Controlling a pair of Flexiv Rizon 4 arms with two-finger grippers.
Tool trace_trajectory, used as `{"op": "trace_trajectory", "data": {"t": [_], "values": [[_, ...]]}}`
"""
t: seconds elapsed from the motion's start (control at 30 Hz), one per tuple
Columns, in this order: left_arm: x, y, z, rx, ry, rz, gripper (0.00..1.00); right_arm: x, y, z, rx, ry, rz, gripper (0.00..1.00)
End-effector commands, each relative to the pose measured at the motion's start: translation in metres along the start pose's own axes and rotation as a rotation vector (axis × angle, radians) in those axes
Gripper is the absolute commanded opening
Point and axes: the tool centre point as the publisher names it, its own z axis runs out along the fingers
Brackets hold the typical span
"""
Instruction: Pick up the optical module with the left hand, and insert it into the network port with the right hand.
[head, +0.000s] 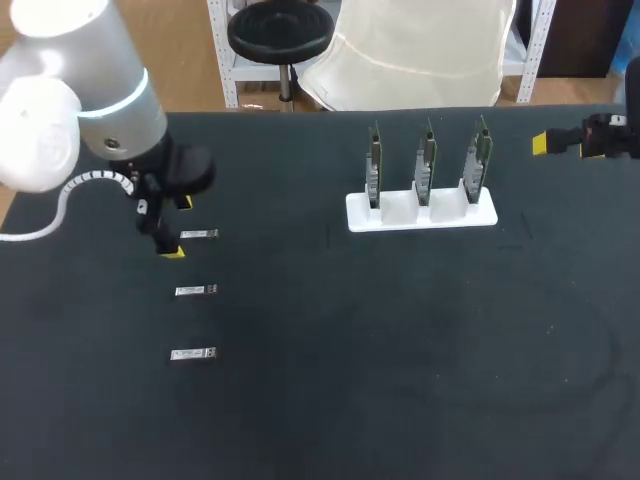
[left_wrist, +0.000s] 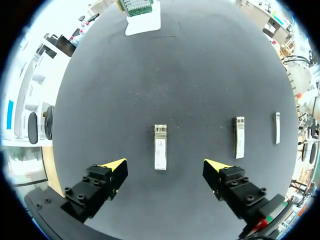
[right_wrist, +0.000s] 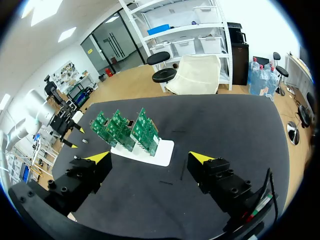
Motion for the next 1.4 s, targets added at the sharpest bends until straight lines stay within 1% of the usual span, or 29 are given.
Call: {"op": "trace_trajectory", "data": {"t": [0.03, 0.33, 0.43, 0.83, 1.4], "values": [[-0.003, 0.005, 0.004, 0.017, 0.007, 0.007, 1.00, 0.000, 0.000, 0.000, 0.000, 0.000, 0.000, 1.00], [-0.004, 0.004, 0.013, 0.032, 0.011, -0.006, 1.00, 0.000, 0.000, 0.000, 0.000, 0.000, 0.000, 1.00], [-0.001, 0.004, 0.016, 0.012, 0.022, -0.022, 1.00, 0.000, 0.000, 0.000, 0.000, 0.000, 0.000, 1.00], [0.006, 0.001, 0.019, 0.019, 0.037, -0.030, 1.00, 0.000, 0.000, 0.000, 0.000, 0.000, 0.000, 1.00], [0.002, 0.002, 0.021, 0.020, 0.039, -0.030, 1.00, 0.000, 0.000, 0.000, 0.000, 0.000, 0.000, 1.00]]}}
